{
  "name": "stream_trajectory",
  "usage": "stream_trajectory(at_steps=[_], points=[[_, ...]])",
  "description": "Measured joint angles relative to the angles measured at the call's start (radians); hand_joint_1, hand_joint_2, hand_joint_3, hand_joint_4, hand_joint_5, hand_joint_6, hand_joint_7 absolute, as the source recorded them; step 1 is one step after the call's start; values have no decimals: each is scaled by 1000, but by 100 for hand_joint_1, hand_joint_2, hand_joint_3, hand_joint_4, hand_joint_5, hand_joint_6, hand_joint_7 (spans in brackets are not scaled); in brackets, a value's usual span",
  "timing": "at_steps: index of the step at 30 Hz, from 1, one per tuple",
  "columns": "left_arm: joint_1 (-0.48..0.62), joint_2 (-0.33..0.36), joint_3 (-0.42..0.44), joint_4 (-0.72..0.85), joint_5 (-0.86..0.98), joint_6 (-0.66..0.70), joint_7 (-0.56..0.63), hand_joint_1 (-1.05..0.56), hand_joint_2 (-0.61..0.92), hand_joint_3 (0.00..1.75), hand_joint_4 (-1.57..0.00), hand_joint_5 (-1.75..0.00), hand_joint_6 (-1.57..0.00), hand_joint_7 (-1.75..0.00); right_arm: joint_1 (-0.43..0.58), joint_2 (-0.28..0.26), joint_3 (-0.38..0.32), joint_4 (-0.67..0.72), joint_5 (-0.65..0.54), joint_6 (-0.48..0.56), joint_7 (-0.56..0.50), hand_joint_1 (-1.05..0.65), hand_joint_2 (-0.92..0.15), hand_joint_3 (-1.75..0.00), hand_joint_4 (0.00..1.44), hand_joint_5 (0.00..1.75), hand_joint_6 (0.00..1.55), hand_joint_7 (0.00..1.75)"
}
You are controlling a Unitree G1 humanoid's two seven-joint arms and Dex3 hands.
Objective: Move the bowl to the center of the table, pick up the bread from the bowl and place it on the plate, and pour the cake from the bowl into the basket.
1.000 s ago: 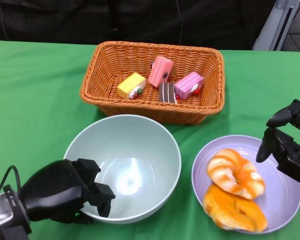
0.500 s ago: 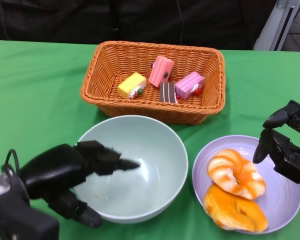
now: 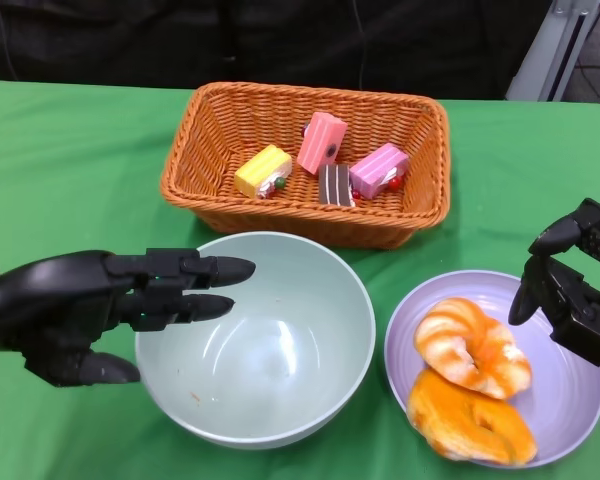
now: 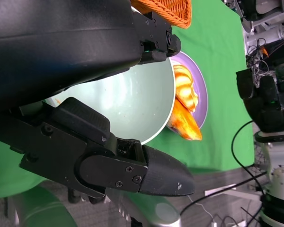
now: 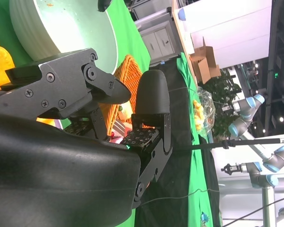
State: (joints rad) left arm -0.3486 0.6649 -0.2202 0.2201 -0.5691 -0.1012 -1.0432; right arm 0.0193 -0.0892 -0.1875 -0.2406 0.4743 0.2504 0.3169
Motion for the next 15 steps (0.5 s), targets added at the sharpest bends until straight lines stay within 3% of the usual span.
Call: stream_trajectory(at_steps=[1, 3, 4, 5, 7, 8, 9, 11, 13, 15], points=[[0, -29, 37, 7, -33, 38, 0, -105, 92, 32, -17, -8, -15, -5, 0, 0, 0, 0, 0, 0, 0, -8, -78, -79, 70, 174, 66, 134], [5, -103, 124, 13, -96, 93, 53, -82, 92, 20, -44, -15, -40, -6, 0, 0, 0, 1, -1, -2, 0, -8, -78, -79, 70, 174, 66, 133], [9, -146, 166, 12, -121, 110, 101, -78, 92, 18, -49, -15, -44, -6, 0, 0, 0, 1, -2, -3, 0, -8, -78, -79, 70, 174, 66, 133], [15, -183, 201, 6, -129, 125, 152, -64, 92, 10, -66, -18, -60, -6, 0, 0, 0, 1, -3, -4, 0, -8, -78, -78, 70, 174, 66, 133], [31, -257, 251, -15, -133, 140, 262, -49, 92, 7, -82, -22, -74, -8, 0, 0, -2, 1, -2, -4, 0, -8, -79, -78, 71, 174, 66, 132], [37, -292, 271, -21, -122, 139, 313, -38, 92, 9, -88, -33, -83, -10, 0, 0, -3, 1, -2, -5, 0, -8, -79, -78, 71, 174, 66, 132], [40, -325, 286, -22, -104, 130, 359, -30, 92, 13, -83, -65, -94, -11, 0, 0, -3, 2, -2, -6, 1, -7, -78, -78, 71, 174, 67, 132], [50, -377, 311, -20, -55, 95, 421, -18, 90, 25, -75, -112, -105, -20, -1, 0, -4, 3, -3, -18, 1, -7, -76, -81, 74, 172, 70, 131], [55, -416, 327, -11, -20, 68, 456, -15, 84, 41, -72, -126, -98, -42, -3, -1, -8, 3, -6, -24, -1, -7, -74, -83, 75, 171, 71, 130], [55, -438, 340, -7, 1, 57, 465, -14, 80, 48, -71, -131, -93, -53, -4, -1, -10, 3, -7, -26, -2, -7, -73, -85, 75, 170, 71, 130]])
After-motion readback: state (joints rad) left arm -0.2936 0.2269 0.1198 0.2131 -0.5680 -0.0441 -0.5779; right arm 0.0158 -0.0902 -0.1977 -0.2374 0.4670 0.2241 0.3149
